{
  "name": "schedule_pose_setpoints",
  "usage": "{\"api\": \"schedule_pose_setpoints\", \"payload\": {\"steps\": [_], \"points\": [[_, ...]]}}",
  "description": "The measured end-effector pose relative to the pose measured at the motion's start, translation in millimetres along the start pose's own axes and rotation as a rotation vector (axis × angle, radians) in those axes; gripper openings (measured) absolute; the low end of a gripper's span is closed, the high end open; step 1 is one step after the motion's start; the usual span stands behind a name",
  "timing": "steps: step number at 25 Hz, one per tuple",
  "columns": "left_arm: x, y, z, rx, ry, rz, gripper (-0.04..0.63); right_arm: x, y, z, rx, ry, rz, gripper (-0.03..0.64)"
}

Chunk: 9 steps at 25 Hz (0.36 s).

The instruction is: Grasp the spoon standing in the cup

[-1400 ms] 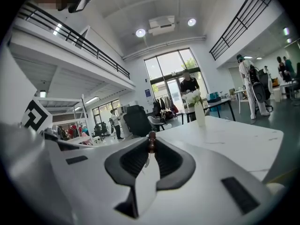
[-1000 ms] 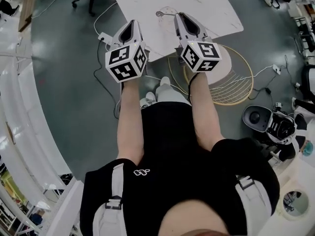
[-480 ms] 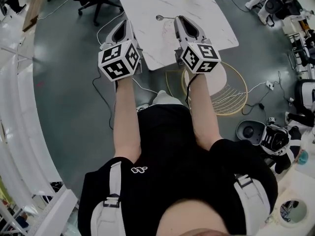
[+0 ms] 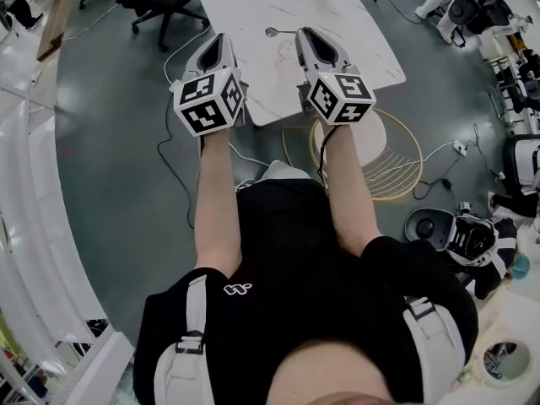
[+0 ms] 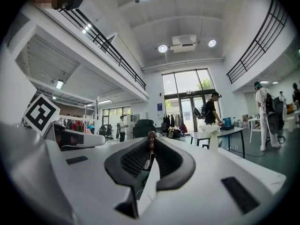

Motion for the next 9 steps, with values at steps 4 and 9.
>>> {"api": "schedule_pose_setpoints", "payload": {"steps": [4, 9], "points": [[-1.3, 2.8, -1.5, -0.002, -0.003, -0.005, 0.014, -1.7, 2.2, 1.3, 0.011, 0.007, 0.002, 0.044], [-5.7, 1.0, -0.8, -0.001, -0.003, -0.006, 0.014, -6.9, 1.9, 2.1, 0.028, 0.021, 0.005, 0.044]]}}
Point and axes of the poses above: the fingertips, and each gripper's own axes: x backward along the fingers, z to its left, y out of its top, the point moved 5 cm from there along x, backward along the fingers
